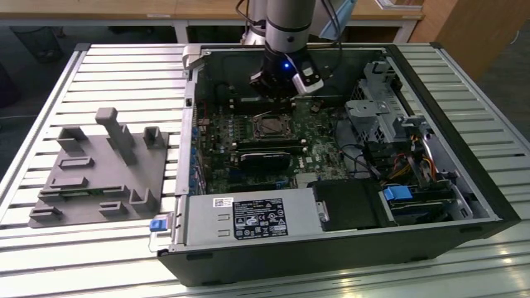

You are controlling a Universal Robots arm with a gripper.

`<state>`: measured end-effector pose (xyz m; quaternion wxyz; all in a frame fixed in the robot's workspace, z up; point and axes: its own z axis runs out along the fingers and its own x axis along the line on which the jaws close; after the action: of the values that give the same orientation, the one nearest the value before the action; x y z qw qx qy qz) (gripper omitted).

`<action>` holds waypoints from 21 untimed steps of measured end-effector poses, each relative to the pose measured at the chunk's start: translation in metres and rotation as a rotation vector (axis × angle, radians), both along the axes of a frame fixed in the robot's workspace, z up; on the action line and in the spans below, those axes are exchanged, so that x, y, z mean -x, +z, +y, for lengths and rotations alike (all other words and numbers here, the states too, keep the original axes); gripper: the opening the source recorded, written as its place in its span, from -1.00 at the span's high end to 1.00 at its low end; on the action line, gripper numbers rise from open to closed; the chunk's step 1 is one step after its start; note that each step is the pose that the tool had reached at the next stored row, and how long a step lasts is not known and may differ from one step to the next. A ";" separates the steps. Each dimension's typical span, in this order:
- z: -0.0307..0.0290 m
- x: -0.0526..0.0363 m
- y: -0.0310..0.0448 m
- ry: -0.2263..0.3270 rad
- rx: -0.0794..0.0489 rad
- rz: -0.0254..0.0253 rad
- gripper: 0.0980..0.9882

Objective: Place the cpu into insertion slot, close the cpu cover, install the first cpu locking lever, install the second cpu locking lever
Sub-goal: 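Install the first cpu locking lever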

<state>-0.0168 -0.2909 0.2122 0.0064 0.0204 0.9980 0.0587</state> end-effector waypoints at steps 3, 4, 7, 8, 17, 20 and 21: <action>0.0000 -0.0005 0.0000 0.001 0.000 0.0001 0.95; 0.0000 -0.0008 -0.0003 0.001 0.000 0.0001 0.95; 0.0000 -0.0015 -0.0017 0.001 0.000 0.0000 0.95; 0.0000 -0.0015 -0.0024 0.001 0.000 0.0001 0.95; 0.0000 -0.0016 -0.0092 0.001 0.001 0.0002 0.95; 0.0000 -0.0016 -0.0091 0.001 0.001 0.0001 0.95; 0.0000 -0.0016 -0.0089 0.001 0.001 0.0001 0.95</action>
<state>-0.0152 -0.2909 0.2033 0.0063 0.0199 0.9981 0.0582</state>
